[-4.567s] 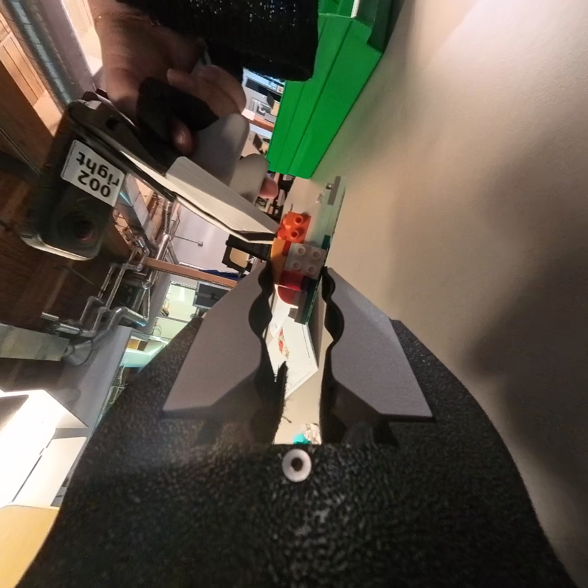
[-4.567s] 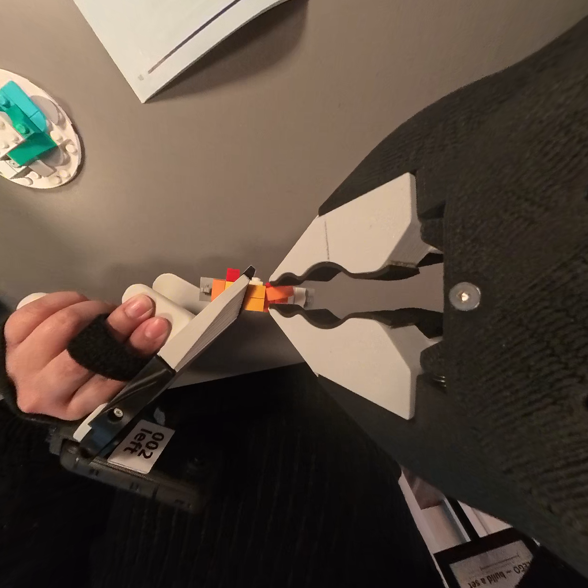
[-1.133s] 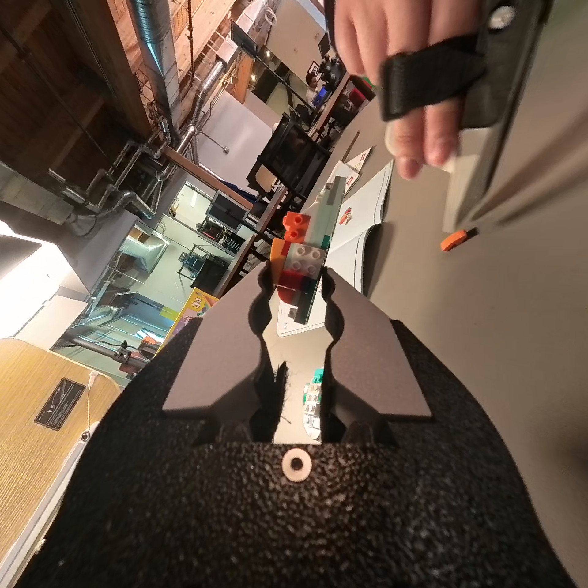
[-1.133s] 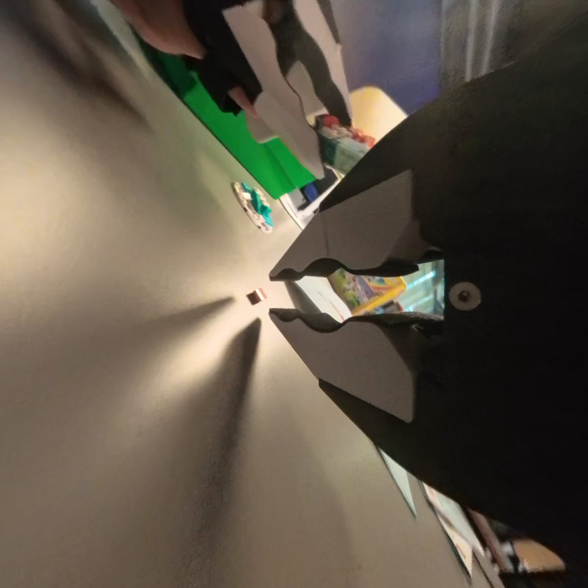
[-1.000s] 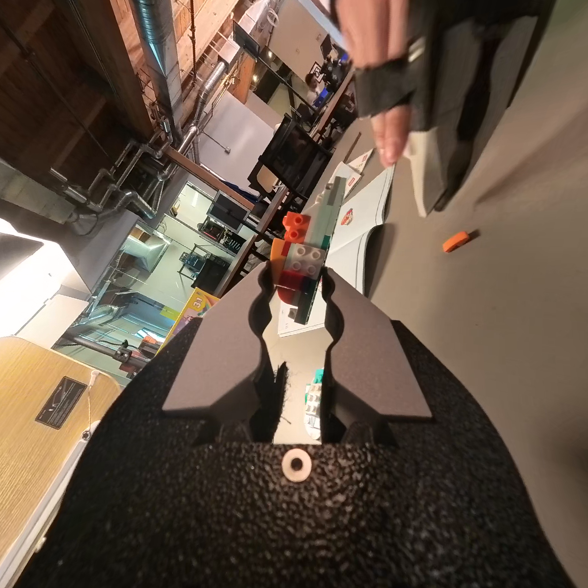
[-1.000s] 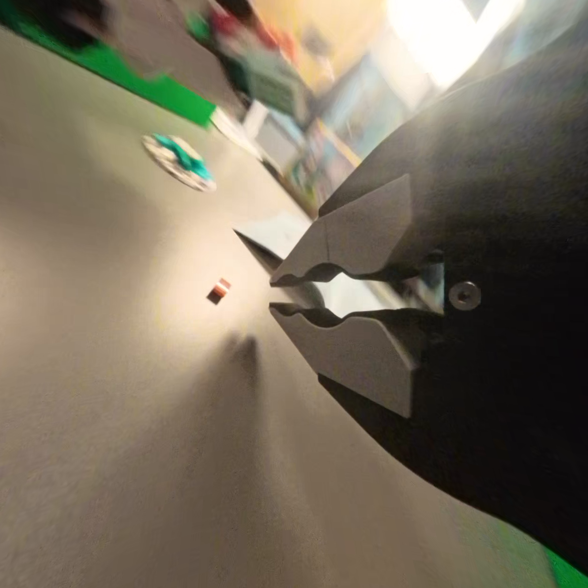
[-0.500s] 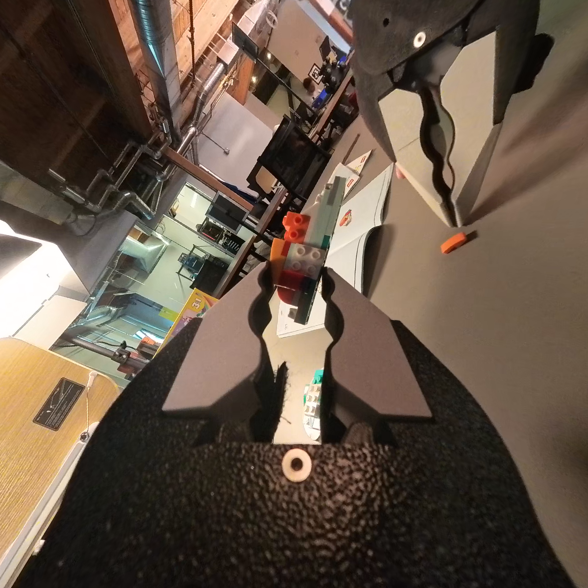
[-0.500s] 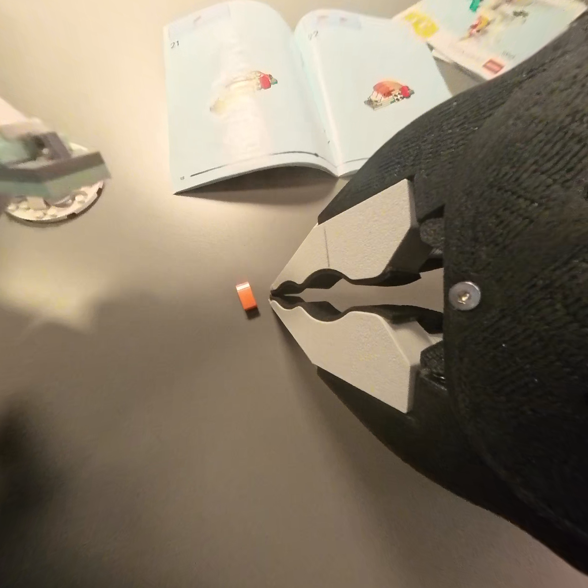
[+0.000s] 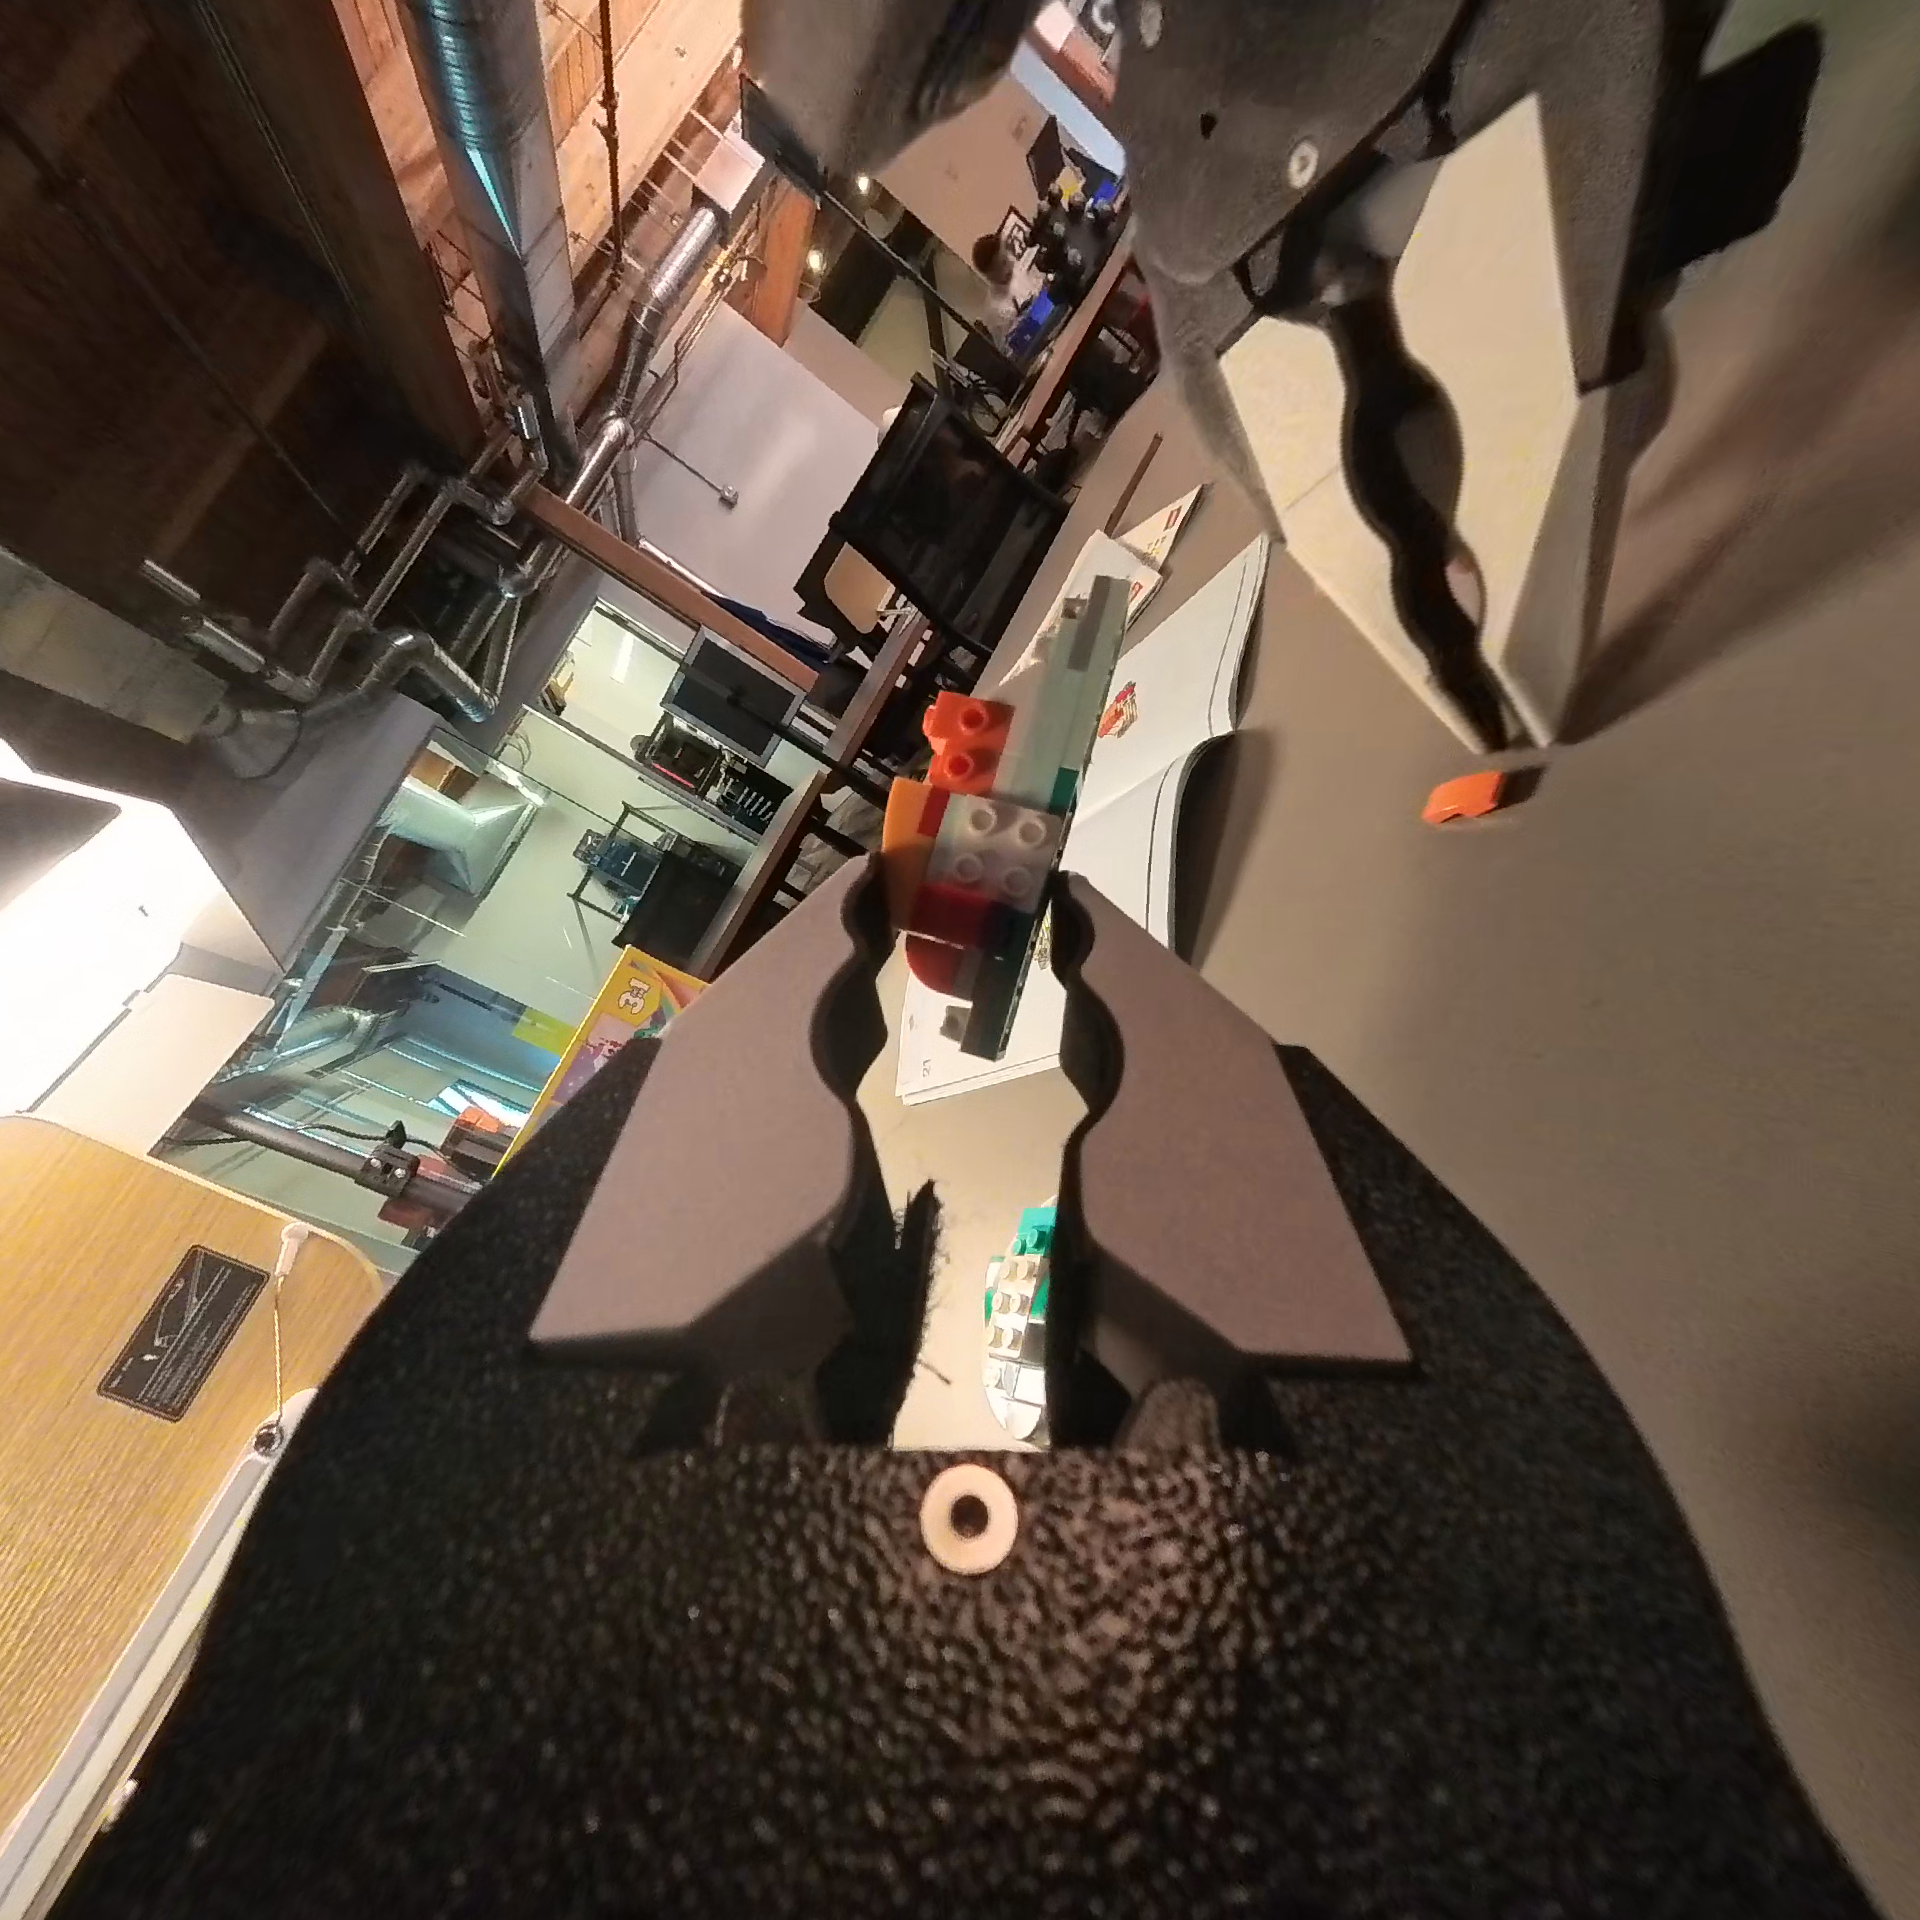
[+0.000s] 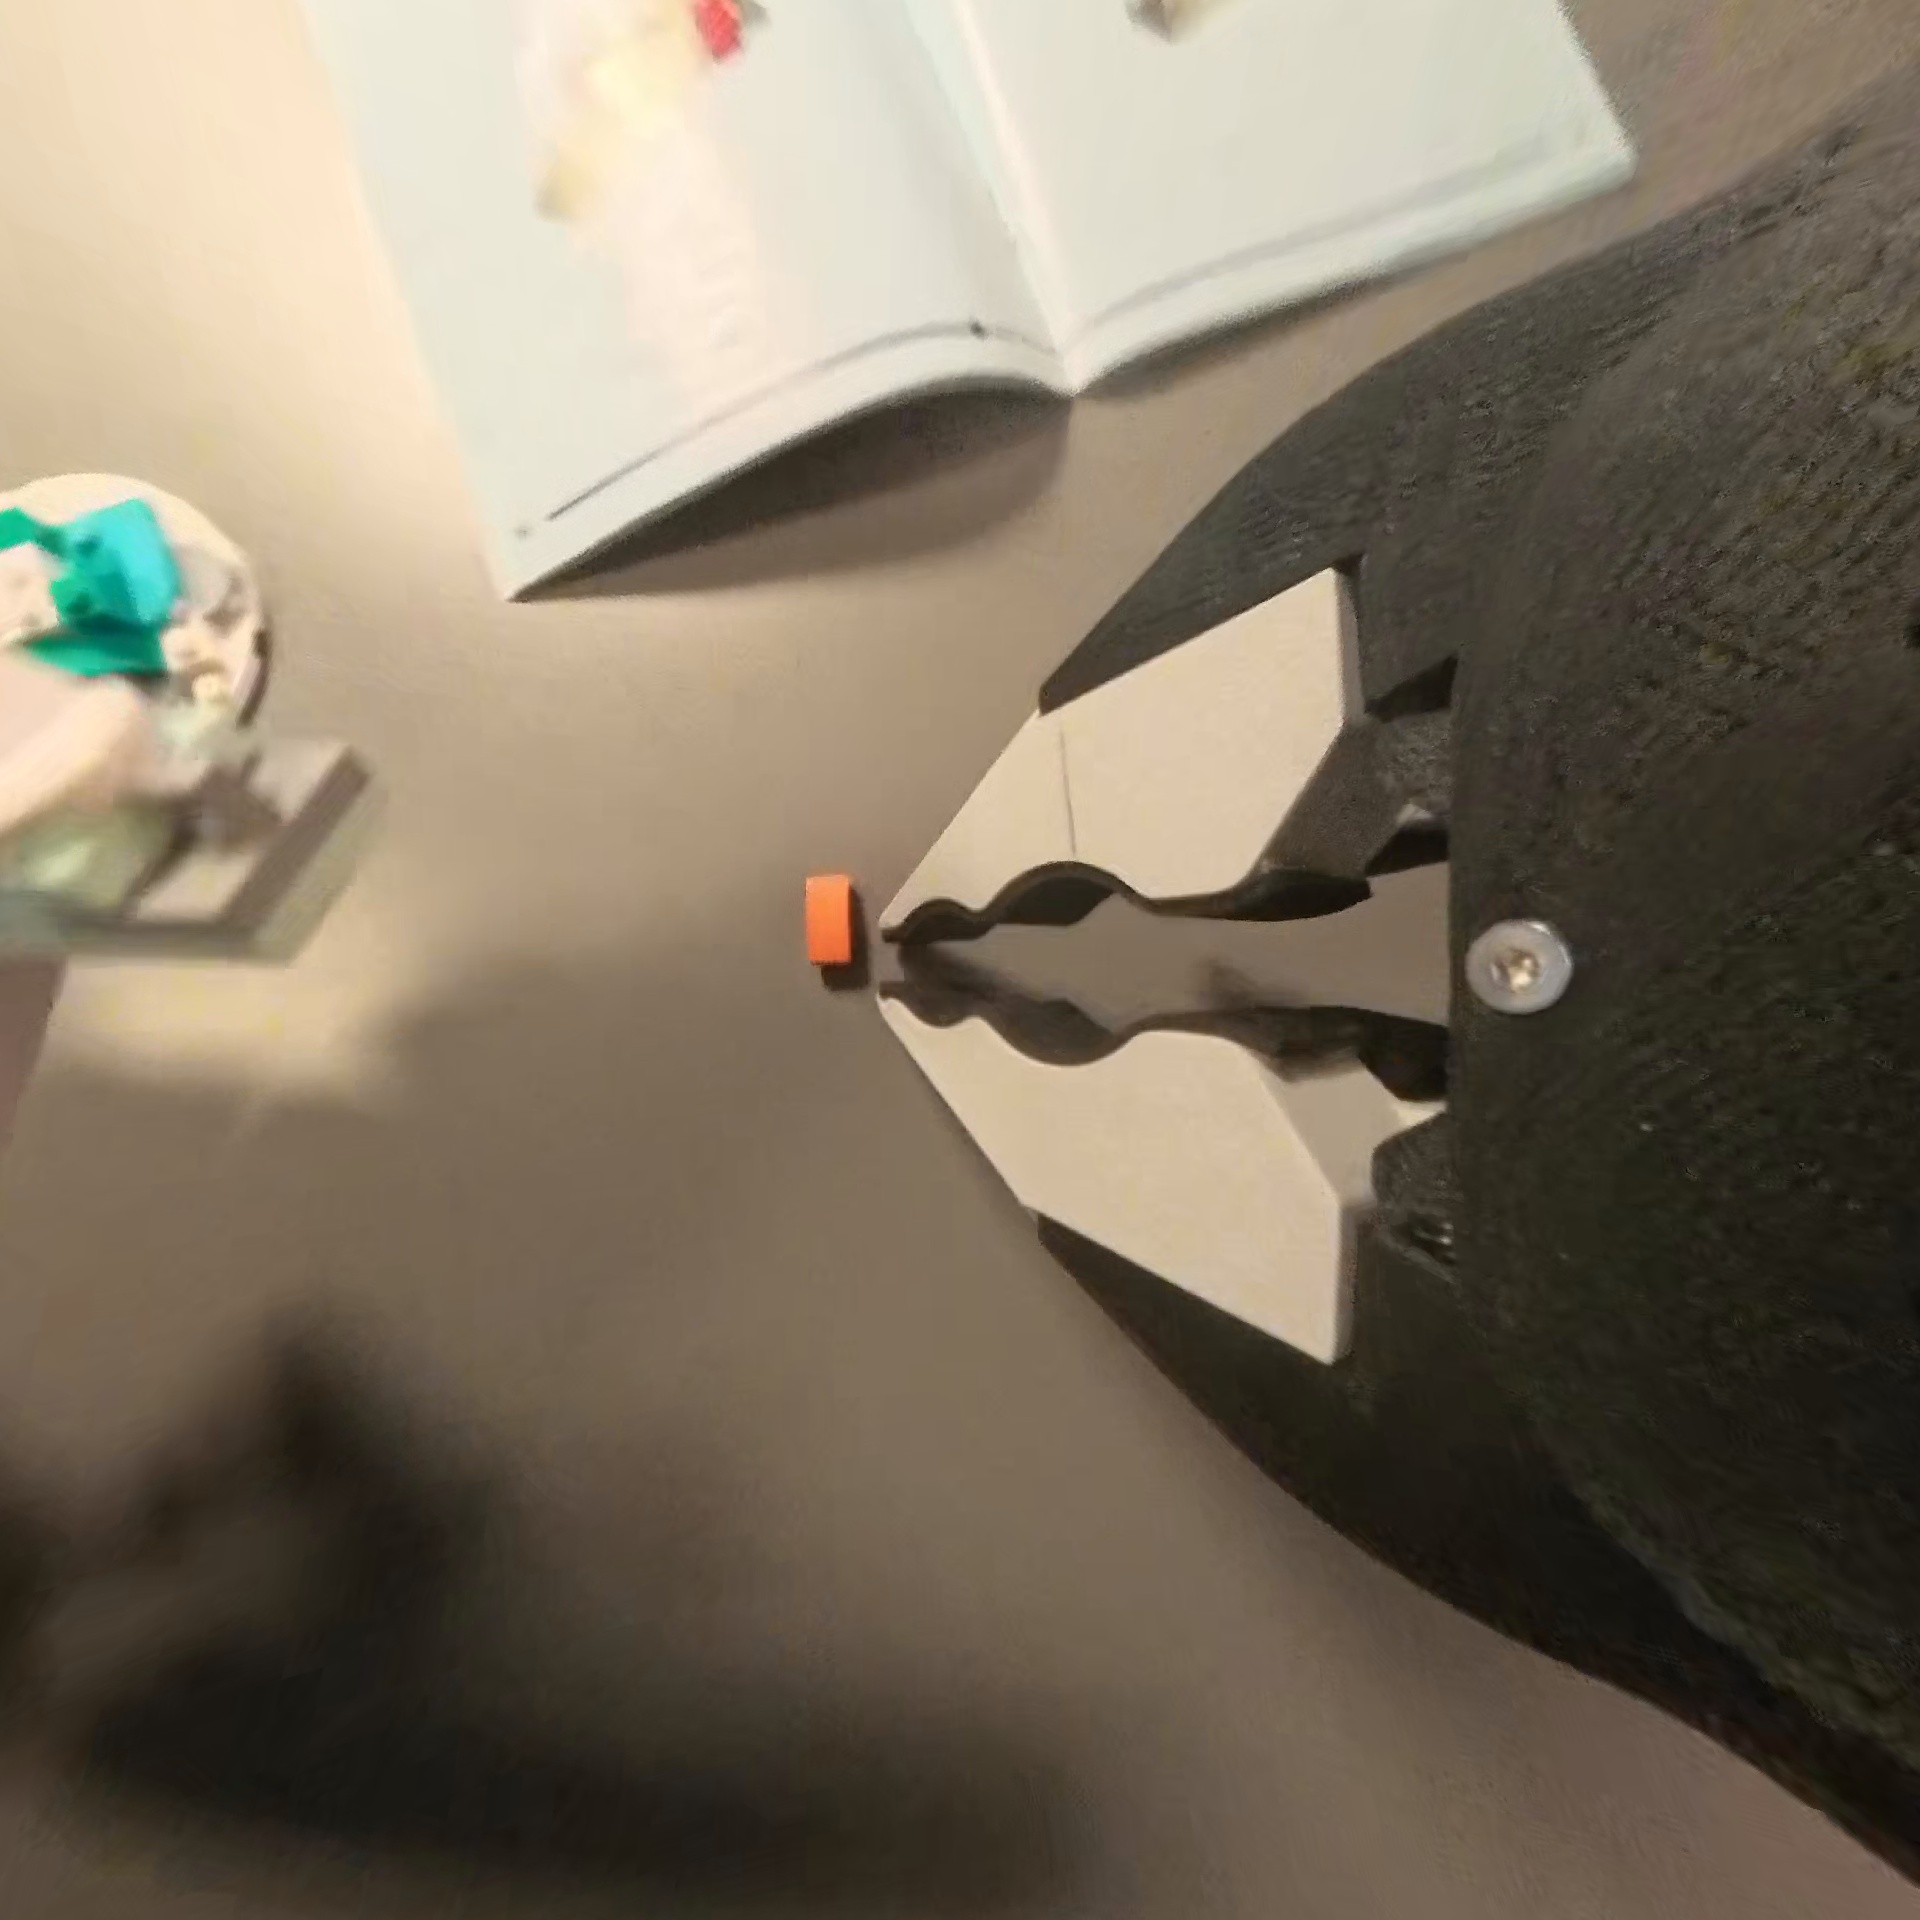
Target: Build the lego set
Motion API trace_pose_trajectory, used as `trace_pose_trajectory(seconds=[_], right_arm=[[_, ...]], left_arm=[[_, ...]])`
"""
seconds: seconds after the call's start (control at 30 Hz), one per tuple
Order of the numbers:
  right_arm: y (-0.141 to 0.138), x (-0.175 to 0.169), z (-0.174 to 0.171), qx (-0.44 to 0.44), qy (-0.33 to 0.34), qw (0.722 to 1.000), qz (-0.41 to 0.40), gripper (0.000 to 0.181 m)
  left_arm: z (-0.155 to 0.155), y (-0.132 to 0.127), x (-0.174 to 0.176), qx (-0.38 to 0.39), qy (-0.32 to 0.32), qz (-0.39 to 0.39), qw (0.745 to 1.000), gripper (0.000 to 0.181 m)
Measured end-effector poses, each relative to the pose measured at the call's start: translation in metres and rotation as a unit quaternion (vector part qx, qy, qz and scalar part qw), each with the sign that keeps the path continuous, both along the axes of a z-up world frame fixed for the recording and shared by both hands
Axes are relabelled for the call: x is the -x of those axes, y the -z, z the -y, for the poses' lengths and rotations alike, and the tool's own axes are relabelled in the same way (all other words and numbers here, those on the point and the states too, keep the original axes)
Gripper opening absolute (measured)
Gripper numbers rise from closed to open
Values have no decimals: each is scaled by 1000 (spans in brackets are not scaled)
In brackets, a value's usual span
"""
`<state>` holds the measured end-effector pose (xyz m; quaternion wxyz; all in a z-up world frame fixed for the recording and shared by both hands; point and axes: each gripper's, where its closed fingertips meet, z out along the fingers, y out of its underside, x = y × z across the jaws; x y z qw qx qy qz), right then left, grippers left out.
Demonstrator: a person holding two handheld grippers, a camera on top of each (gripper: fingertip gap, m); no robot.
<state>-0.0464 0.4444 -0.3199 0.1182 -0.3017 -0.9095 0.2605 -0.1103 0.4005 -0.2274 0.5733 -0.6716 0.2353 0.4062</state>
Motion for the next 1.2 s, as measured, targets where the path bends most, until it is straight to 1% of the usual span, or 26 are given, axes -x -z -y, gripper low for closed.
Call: trace_pose_trajectory(seconds=[0.07,0.17,0.2,0.27,0.43,0.53,0.6,0.7,0.8,0.87,0.93,0.97,1.03,1.13,1.2], right_arm=[[-3,-2,6,56,55,997,23,13],[-1,4,4,83,139,987,10,21],[-1,5,3,89,159,983,6,21],[-2,6,5,109,178,978,1,23],[-4,12,13,159,197,968,-6,29],[-4,14,18,155,192,969,-16,31],[-3,16,12,128,201,970,-42,27],[-2,14,6,87,192,975,-71,18],[-1,14,5,78,184,977,-75,14],[0,14,5,82,182,977,-71,7],[0,15,5,86,180,978,-66,7],[-4,16,3,88,180,977,-69,7],[-21,23,-6,102,188,973,-82,6],[-69,34,-9,184,193,959,-91,6],[-90,34,-3,216,175,958,-66,6]], left_arm=[[0,0,0,0,0,0,1000,28],[0,-1,-1,-1,2,0,1000,27],[0,-1,-1,-1,3,0,1000,28],[-1,0,-1,0,4,1,1000,28],[-2,1,-2,2,7,2,1000,28],[-2,2,-2,4,7,0,1000,28],[-2,2,-1,4,5,0,1000,28],[-2,1,0,2,5,3,1000,28],[-3,1,-2,3,9,2,1000,27],[-4,2,-2,5,8,-1,1000,28],[-4,2,-1,7,5,-4,1000,28],[-4,2,0,7,4,-3,1000,28],[-3,1,0,7,5,-5,1000,28],[-3,0,-2,8,7,-21,1000,27],[-4,2,-1,15,1,-53,999,27]])
